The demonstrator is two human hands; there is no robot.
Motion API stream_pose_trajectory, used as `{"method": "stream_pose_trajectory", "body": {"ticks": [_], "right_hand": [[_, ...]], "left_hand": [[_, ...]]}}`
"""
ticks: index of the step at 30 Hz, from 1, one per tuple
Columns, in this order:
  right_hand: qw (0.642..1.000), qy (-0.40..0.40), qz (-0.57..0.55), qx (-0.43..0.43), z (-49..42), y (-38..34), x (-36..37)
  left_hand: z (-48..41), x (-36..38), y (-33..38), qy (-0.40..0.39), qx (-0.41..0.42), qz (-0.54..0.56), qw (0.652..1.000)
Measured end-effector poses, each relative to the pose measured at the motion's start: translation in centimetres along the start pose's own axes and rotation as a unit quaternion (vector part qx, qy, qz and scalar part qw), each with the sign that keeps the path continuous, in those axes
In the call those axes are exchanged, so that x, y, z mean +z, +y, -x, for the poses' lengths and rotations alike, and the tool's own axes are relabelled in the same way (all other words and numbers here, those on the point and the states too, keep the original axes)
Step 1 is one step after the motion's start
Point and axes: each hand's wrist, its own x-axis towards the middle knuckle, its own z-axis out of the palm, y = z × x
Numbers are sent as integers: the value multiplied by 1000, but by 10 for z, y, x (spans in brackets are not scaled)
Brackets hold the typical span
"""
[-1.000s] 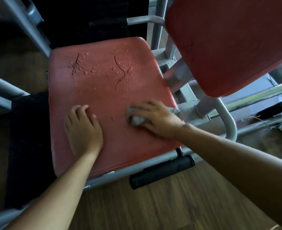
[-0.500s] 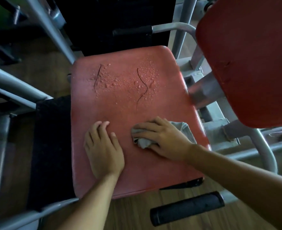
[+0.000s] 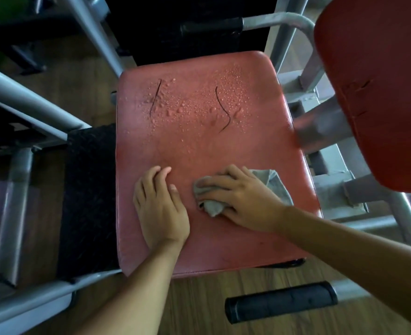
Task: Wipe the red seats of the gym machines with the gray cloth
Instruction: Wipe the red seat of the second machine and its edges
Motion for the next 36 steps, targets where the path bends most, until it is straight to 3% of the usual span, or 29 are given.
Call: {"method": "stream_pose_trajectory", "body": {"ticks": [2, 5, 6, 10, 12, 17, 22, 27, 31, 36], "right_hand": [[998, 11, 39, 40, -15, 15, -1], [972, 76, 39, 218, -52, 28, 1], [966, 90, 31, 239, -52, 21, 5], [992, 58, -2, 110, -2, -17, 8], [995, 41, 17, 91, 1, -7, 4], [960, 103, 31, 257, -24, 11, 8], [944, 150, 25, 294, -1, -3, 6], [909, 152, 32, 387, 53, -24, -10], [900, 121, 44, 415, 81, -25, -29], [882, 98, 63, 457, 81, -3, -37]], "left_hand": [[0, 0, 1, 2, -1, 3, 1000], [0, -1, 0, 2, -7, 4, 1000], [0, -1, -1, 3, -8, 6, 1000], [1, 0, -2, 2, -4, 21, 1000], [1, -1, -2, 0, -5, 19, 1000], [1, -1, -1, -2, -8, 10, 1000], [0, 0, -2, -2, -3, 4, 1000], [-1, -1, -3, -10, 5, -5, 1000], [1, -4, -2, -32, 22, -14, 999], [6, -6, -2, -58, 113, -27, 992]]}}
